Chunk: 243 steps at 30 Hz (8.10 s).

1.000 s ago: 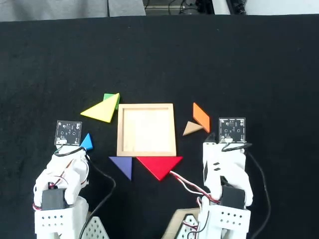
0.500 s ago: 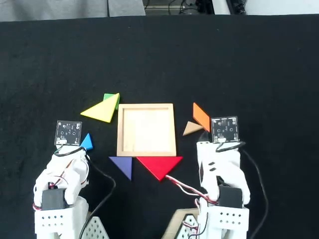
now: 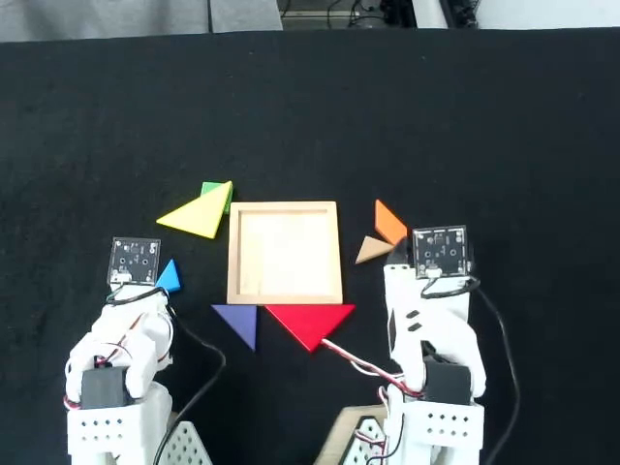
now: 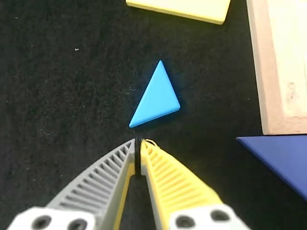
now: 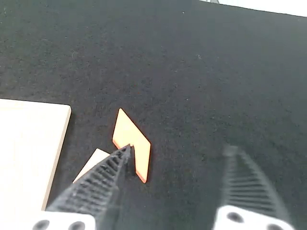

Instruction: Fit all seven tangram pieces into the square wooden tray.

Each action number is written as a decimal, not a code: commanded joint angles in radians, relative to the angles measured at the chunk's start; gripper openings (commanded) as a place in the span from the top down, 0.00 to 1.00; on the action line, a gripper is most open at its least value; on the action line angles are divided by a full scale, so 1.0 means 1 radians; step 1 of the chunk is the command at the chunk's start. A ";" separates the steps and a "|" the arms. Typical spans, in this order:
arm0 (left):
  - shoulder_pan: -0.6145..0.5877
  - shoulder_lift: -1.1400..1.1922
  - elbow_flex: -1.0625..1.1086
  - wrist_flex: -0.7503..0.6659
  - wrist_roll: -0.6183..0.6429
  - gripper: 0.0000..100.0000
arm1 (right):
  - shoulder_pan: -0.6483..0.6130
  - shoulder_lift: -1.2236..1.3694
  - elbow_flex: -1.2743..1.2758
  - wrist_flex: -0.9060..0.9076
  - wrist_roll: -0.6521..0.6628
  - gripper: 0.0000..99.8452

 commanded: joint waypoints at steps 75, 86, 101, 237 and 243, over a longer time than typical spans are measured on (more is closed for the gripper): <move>0.179 0.005 0.019 -0.460 -0.450 0.97 | -0.127 0.004 -0.002 -0.068 0.009 0.74; 0.099 0.006 -0.303 -0.261 -0.176 0.85 | -0.127 0.004 -0.002 -0.064 0.011 0.74; 0.140 0.878 -1.007 0.081 -0.483 0.85 | -0.127 0.004 -0.002 -0.064 0.011 0.74; 0.058 3.058 -3.126 0.508 -0.232 0.60 | -0.135 0.002 -0.002 -0.041 0.103 0.74; 0.065 3.060 -3.120 0.509 -0.232 0.66 | -0.135 0.002 -0.002 -0.040 0.103 0.74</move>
